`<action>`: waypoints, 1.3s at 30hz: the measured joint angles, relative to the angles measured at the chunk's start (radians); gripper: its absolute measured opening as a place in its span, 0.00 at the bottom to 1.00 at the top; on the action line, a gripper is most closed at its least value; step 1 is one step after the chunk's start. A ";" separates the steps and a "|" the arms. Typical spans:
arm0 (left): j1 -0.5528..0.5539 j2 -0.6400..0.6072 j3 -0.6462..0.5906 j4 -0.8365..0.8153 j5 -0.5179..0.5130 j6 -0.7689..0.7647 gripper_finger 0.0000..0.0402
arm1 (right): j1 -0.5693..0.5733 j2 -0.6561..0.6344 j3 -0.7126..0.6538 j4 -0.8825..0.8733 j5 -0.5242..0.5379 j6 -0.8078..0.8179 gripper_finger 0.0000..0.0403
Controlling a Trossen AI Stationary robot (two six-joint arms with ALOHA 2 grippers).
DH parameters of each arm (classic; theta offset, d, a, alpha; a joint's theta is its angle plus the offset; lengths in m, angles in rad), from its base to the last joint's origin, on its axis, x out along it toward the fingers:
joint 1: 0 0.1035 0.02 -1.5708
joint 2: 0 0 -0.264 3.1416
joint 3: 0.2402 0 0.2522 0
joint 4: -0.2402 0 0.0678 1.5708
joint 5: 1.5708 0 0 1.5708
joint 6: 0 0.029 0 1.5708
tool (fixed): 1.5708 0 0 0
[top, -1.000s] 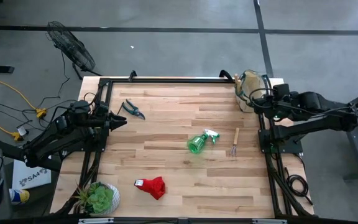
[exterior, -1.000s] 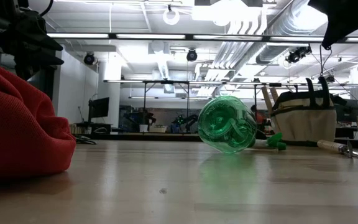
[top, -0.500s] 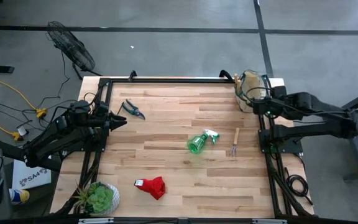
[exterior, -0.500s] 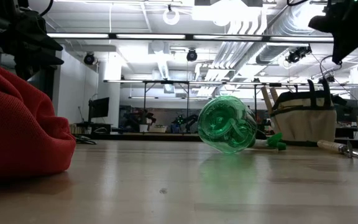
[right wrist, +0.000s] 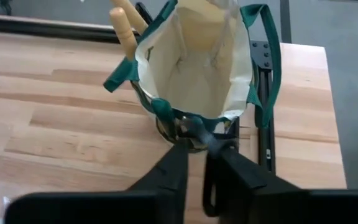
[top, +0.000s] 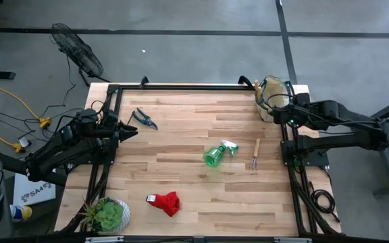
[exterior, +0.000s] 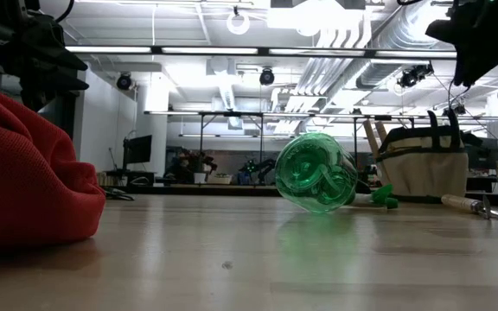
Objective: Pick & Place Garden tools in Gardening bag
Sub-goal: Put the right shear scissors into the gardening bag, then adjust the gardening bag on the table
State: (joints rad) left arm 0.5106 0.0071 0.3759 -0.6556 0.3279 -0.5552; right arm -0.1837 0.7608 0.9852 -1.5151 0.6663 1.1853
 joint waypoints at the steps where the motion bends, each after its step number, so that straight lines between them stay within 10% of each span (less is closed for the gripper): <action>1: 0.000 0.000 0.000 0.000 0.000 0.000 0.38 | 0.000 -0.004 0.000 0.007 0.005 0.000 0.19; 13: 0.000 0.000 0.000 0.000 0.000 0.000 0.38 | 0.000 0.007 0.125 0.026 0.059 -0.046 0.56; 29: 0.000 0.000 0.000 0.000 0.000 0.000 0.38 | -0.125 0.134 0.234 0.014 0.053 -0.167 0.58; 39: 0.000 0.000 0.000 0.000 0.000 0.000 0.38 | -0.228 0.346 0.235 0.193 -0.210 -0.539 0.59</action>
State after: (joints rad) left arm 0.5103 0.0070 0.3759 -0.6556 0.3279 -0.5552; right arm -0.4118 1.1067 1.2198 -1.3225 0.4563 0.6467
